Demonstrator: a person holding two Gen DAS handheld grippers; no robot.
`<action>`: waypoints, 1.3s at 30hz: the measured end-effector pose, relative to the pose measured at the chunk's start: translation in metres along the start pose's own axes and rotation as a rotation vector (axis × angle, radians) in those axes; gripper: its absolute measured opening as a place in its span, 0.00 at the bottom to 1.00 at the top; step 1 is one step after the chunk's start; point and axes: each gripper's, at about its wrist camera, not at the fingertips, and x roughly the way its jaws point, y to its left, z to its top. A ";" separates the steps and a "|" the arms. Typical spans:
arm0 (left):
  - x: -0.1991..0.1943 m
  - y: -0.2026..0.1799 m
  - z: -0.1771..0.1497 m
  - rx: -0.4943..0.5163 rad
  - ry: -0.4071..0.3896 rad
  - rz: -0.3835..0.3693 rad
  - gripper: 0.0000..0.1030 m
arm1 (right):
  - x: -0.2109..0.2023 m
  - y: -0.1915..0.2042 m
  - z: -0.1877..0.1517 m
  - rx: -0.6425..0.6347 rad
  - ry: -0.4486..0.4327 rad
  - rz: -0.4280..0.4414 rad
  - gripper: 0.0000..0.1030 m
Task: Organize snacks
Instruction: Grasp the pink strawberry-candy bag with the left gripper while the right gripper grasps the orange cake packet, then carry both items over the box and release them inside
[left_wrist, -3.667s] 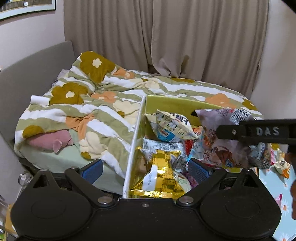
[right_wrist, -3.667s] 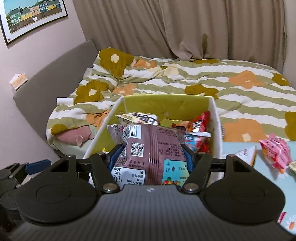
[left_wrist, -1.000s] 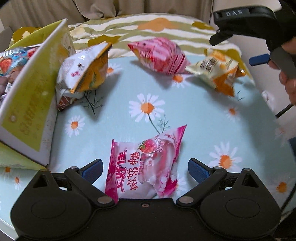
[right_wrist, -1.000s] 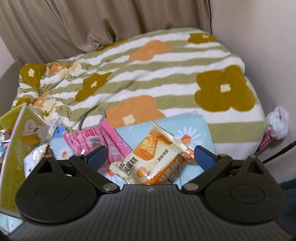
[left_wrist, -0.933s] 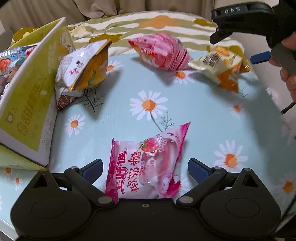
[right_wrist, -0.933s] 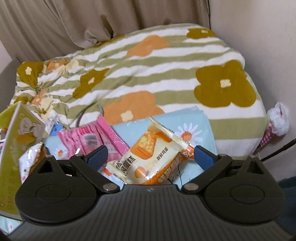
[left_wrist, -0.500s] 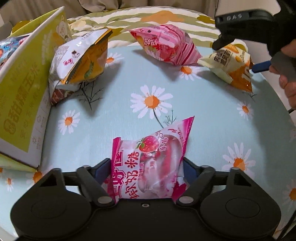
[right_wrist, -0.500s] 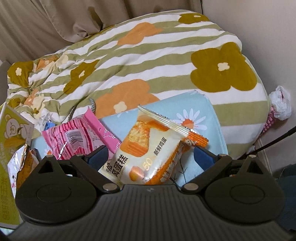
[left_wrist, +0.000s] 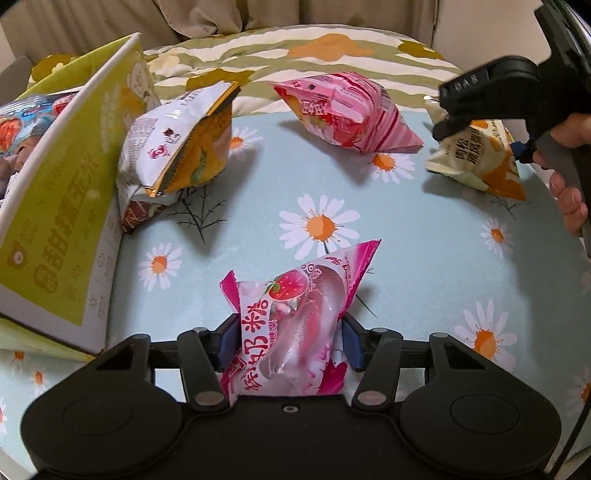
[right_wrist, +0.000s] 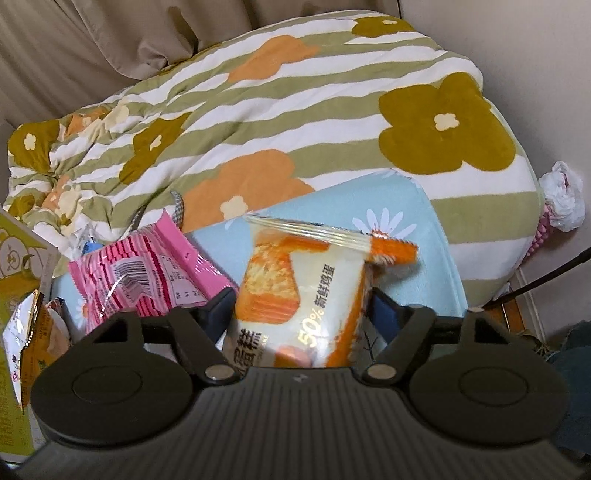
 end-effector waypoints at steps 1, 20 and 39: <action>0.000 0.001 0.000 -0.001 -0.002 0.002 0.57 | 0.000 -0.001 0.000 0.002 -0.001 0.006 0.81; -0.080 0.021 0.019 -0.073 -0.193 0.025 0.55 | -0.083 0.012 -0.013 -0.103 -0.093 0.081 0.77; -0.195 0.182 0.061 -0.154 -0.467 0.144 0.55 | -0.190 0.193 -0.020 -0.281 -0.277 0.342 0.77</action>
